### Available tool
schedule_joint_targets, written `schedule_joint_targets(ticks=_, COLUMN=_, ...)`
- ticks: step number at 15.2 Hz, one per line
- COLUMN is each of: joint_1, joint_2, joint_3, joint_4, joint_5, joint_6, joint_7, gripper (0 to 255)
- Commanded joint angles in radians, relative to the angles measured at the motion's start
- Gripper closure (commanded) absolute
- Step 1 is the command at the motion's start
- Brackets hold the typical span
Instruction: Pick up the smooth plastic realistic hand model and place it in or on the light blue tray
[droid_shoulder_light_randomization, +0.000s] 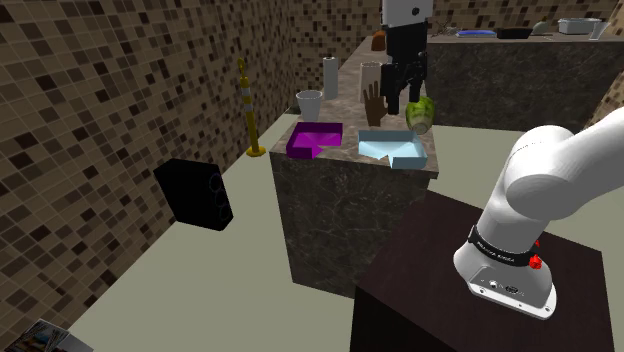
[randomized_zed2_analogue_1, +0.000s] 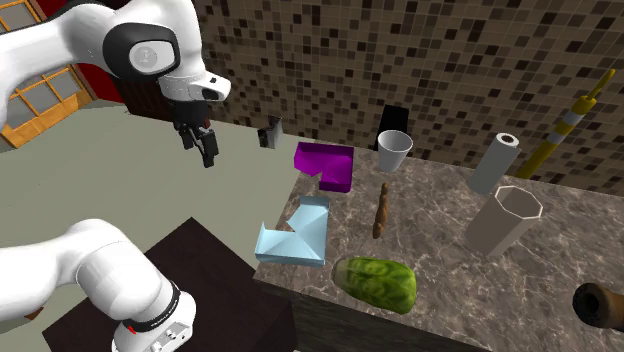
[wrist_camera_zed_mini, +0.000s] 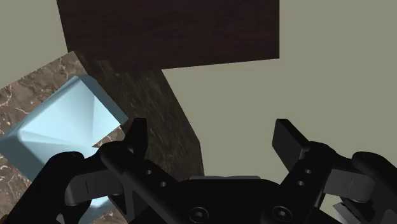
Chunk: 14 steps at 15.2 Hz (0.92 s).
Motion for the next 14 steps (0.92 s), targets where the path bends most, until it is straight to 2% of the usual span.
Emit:
schedule_joint_targets(ticks=1, joint_1=0.000, joint_2=0.000, joint_3=0.000, joint_4=0.000, joint_5=0.000, joint_6=0.000, joint_7=0.000, gripper=0)
schedule_joint_targets(ticks=8, joint_1=-0.048, joint_2=0.088, joint_3=-0.125, joint_4=-0.018, joint_5=-0.127, joint_6=0.114, joint_7=-0.173, gripper=0)
schedule_joint_targets(ticks=14, joint_1=-0.086, joint_2=0.209, joint_3=-0.228, joint_4=0.014, joint_5=-0.211, joint_6=0.222, joint_7=-0.311, gripper=0)
